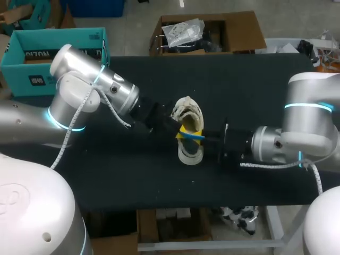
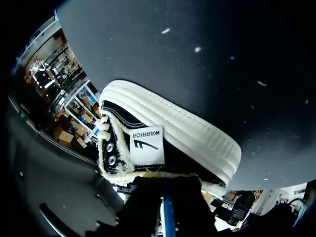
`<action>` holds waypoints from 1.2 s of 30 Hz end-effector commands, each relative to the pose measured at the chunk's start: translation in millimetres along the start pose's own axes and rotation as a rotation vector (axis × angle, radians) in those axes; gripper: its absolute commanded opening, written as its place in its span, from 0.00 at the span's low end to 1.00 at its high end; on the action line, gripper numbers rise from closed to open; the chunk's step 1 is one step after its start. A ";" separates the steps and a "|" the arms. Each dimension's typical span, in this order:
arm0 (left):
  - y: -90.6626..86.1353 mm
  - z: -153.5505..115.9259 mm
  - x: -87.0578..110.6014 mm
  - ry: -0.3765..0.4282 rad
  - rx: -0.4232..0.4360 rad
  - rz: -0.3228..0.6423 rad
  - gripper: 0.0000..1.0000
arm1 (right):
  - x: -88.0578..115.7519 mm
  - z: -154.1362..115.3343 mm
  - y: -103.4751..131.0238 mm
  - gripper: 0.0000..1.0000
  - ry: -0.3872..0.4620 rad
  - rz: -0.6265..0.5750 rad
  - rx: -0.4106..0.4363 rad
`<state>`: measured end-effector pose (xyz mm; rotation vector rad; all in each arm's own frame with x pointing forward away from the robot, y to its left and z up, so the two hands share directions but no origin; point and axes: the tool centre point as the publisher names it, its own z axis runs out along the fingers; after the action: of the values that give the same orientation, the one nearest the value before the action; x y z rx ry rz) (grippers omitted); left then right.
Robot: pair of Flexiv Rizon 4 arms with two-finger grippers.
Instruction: Open the shoe tongue, take the insole out of the shoe, put the insole back into the shoe, and pack the shoe into the shoebox
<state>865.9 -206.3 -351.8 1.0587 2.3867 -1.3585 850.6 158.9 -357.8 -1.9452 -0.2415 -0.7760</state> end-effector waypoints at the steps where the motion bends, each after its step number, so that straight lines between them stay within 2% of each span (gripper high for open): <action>1: -3.3 -0.5 3.9 -0.004 0.001 0.000 0.00 | 1.9 1.8 5.5 0.00 0.002 0.000 0.003; 6: -8.7 3.6 10.8 -0.018 -0.017 0.035 0.00 | 2.1 0.6 5.7 0.00 0.011 -0.026 -0.013; 7: -8.7 4.1 11.3 -0.024 -0.020 0.039 0.14 | 1.8 0.2 5.9 0.00 0.004 -0.036 -0.028; 8: -8.7 4.4 11.7 -0.026 -0.014 0.038 0.36 | 1.4 0.2 6.1 0.00 0.007 -0.038 -0.027; 9: -9.0 5.1 12.6 -0.026 -0.019 0.046 0.71 | 1.0 0.0 6.3 0.00 0.012 -0.038 -0.026; 10: -9.5 5.3 13.0 -0.030 -0.020 0.047 1.00 | 0.6 -0.1 6.5 0.00 0.008 -0.045 -0.035; 20: -28.7 -7.2 17.7 -0.085 -0.037 0.069 1.00 | -1.0 0.1 6.9 0.00 0.030 -0.071 -0.068; 23: -31.7 -10.5 16.6 -0.099 -0.039 0.076 0.85 | -1.0 0.3 6.9 0.00 0.030 -0.074 -0.072; 24: -32.5 -11.6 16.3 -0.107 -0.044 0.076 0.73 | -0.9 0.3 6.7 0.00 0.031 -0.074 -0.073; 25: -33.1 -12.5 16.2 -0.111 -0.041 0.080 0.56 | -0.7 0.1 6.5 0.00 0.031 -0.075 -0.074; 26: -33.5 -12.9 16.2 -0.113 -0.041 0.080 0.44 | -0.6 0.0 6.4 0.00 0.032 -0.077 -0.077; 27: -33.6 -13.1 16.2 -0.116 -0.043 0.080 0.37 | -0.5 -0.1 6.2 0.00 0.032 -0.077 -0.078; 29: -33.6 -13.8 16.1 -0.120 -0.042 0.080 0.16 | -0.6 -0.3 5.9 0.00 0.033 -0.078 -0.081; 32: -33.4 -13.9 16.0 -0.124 -0.041 0.081 0.04 | -1.1 -0.4 5.3 0.00 0.034 -0.077 -0.083; 36: -33.5 -13.8 15.0 -0.125 -0.036 0.085 0.00 | -2.3 -0.7 5.8 0.00 0.040 -0.072 -0.091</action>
<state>835.6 -198.0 -326.4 1.0272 2.2509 -1.3033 853.9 155.2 -361.7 -2.0142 -0.2667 -0.8699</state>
